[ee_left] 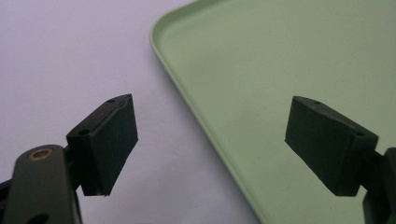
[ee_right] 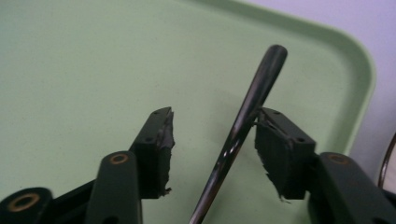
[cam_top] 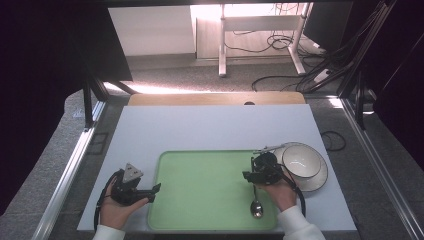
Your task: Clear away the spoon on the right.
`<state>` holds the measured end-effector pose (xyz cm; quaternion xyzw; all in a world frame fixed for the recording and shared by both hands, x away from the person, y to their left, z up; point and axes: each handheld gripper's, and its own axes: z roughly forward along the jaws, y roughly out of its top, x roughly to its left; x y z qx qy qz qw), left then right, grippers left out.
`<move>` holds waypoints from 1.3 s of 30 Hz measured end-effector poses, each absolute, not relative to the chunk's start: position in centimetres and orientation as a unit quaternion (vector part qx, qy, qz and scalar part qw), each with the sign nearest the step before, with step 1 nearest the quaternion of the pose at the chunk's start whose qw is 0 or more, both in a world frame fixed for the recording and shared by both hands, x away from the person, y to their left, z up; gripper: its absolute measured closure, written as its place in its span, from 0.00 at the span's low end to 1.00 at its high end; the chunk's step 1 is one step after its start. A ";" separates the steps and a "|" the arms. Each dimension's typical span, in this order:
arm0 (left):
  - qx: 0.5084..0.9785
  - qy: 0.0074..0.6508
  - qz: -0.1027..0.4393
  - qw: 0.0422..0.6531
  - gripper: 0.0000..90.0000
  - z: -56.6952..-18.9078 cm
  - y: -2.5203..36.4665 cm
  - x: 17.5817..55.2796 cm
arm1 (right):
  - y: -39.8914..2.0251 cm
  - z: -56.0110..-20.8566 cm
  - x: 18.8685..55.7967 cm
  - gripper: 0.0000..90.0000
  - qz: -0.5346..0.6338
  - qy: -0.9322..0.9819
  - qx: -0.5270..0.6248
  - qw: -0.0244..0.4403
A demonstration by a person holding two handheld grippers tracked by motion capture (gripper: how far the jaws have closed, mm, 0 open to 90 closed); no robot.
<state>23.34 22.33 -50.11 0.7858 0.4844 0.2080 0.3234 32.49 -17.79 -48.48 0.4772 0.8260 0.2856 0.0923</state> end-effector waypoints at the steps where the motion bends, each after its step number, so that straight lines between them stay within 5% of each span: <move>1: 0.786 0.484 0.208 0.323 0.18 -50.1 22.3 23.4 | -17.8 -48.4 32.5 0.47 0.286 0.826 0.477 0.095; 8: 0.787 0.482 0.209 0.324 0.18 -50.0 22.2 23.4 | -17.6 -48.1 32.4 0.36 0.288 0.834 0.450 0.136; 19: 0.785 0.485 0.211 0.323 0.18 -50.0 22.5 23.5 | -18.1 -46.6 33.0 0.32 0.357 0.807 0.428 0.195; 39: 0.778 0.488 0.217 0.332 0.18 -49.9 22.9 22.8 | -21.7 -44.3 31.0 0.34 0.433 0.788 0.404 0.168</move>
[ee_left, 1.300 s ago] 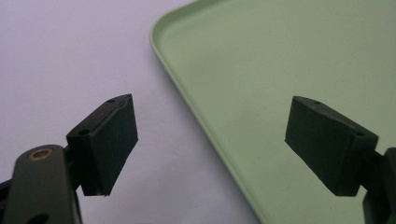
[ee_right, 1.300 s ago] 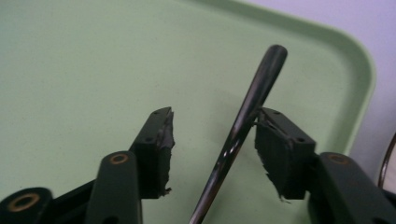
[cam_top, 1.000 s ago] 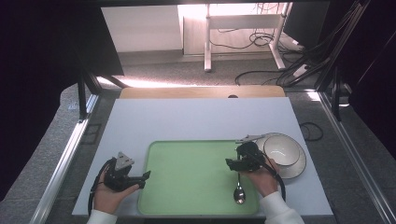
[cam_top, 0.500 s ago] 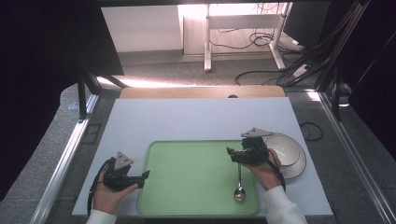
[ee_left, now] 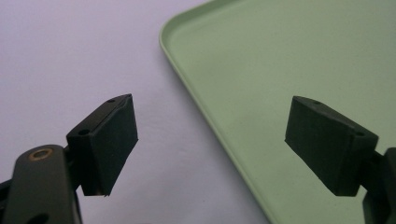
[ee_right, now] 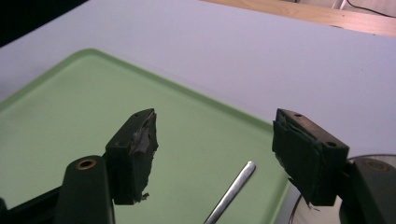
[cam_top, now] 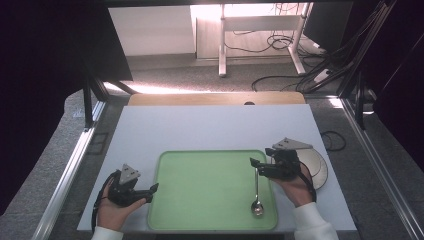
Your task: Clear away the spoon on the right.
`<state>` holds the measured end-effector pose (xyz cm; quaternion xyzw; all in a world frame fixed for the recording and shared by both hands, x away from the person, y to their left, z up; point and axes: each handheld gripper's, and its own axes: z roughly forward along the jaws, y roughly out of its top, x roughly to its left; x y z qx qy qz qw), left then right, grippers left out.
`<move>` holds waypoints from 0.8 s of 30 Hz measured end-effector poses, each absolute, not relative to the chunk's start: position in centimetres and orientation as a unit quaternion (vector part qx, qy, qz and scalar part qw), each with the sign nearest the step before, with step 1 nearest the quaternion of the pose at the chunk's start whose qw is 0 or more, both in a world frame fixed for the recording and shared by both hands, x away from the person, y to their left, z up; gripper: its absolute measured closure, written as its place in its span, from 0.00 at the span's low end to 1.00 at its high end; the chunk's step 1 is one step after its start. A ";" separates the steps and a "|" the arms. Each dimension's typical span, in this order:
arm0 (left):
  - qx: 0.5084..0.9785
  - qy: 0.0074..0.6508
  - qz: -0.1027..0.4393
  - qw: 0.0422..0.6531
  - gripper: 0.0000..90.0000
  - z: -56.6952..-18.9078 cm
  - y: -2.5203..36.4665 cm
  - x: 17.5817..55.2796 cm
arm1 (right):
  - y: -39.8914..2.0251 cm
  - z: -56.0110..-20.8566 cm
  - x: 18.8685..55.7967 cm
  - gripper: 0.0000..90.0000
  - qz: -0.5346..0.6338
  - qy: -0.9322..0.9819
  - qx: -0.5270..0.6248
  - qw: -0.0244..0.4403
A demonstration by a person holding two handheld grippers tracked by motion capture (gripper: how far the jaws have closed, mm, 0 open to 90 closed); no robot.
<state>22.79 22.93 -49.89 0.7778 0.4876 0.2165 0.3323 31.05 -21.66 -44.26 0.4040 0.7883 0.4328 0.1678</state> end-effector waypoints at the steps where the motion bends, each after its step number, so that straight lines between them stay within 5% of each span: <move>1: 0.777 0.488 0.217 0.334 0.18 -49.9 22.9 22.8 | -22.0 -44.2 30.6 0.34 0.434 0.787 0.405 0.169; 13: 0.772 0.489 0.233 0.334 0.18 -49.9 23.2 22.7 | -26.8 -46.6 25.9 0.31 0.423 0.783 0.413 0.192; 24: 0.773 0.487 0.237 0.330 0.17 -50.3 23.5 22.9 | -26.8 -46.7 25.8 0.29 0.417 0.790 0.405 0.194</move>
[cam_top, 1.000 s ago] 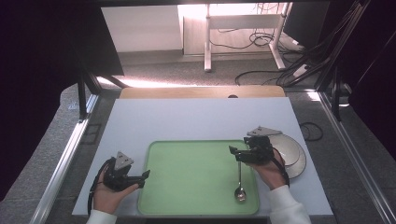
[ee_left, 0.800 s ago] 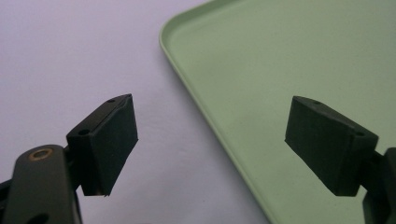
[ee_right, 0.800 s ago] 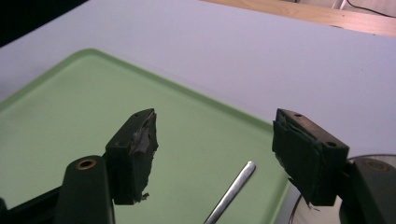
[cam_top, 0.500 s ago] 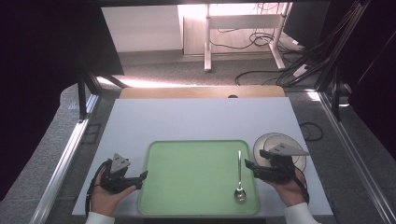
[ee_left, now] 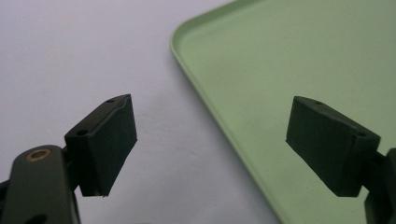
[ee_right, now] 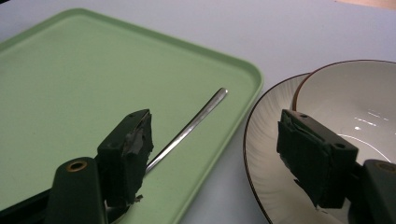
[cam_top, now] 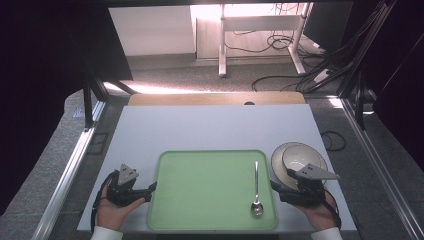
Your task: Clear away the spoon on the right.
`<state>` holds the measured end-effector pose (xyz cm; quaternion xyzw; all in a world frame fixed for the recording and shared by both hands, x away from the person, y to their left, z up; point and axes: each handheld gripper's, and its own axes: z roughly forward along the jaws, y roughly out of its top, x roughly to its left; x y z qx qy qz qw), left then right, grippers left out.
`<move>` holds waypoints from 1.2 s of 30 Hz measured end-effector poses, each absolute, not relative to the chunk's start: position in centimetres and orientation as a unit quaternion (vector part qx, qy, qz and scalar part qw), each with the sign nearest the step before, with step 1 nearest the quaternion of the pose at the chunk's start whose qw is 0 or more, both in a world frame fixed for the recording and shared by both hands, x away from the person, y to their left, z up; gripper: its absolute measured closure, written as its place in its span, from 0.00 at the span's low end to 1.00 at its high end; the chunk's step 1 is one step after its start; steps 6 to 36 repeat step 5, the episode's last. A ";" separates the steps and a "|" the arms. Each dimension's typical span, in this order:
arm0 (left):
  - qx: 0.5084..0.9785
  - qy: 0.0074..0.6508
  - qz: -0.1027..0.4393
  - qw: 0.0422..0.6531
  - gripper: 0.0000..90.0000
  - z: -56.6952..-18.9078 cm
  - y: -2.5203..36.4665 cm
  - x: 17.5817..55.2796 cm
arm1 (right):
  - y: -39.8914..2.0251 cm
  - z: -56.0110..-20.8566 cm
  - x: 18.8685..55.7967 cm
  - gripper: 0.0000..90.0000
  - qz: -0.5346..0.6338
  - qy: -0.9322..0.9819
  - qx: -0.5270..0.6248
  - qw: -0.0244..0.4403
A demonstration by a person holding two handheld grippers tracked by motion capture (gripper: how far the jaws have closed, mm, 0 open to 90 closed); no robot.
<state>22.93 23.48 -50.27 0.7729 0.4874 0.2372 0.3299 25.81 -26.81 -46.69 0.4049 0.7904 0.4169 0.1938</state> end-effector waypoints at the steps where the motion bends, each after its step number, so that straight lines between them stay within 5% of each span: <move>1: 0.770 0.490 0.238 0.333 0.17 -50.3 23.6 23.0 | -26.8 -46.7 25.8 0.29 0.419 0.790 0.405 0.191; 36: 0.768 0.491 0.244 0.331 0.15 -50.5 24.1 23.1 | -26.7 -46.5 25.8 0.28 0.424 0.789 0.402 0.192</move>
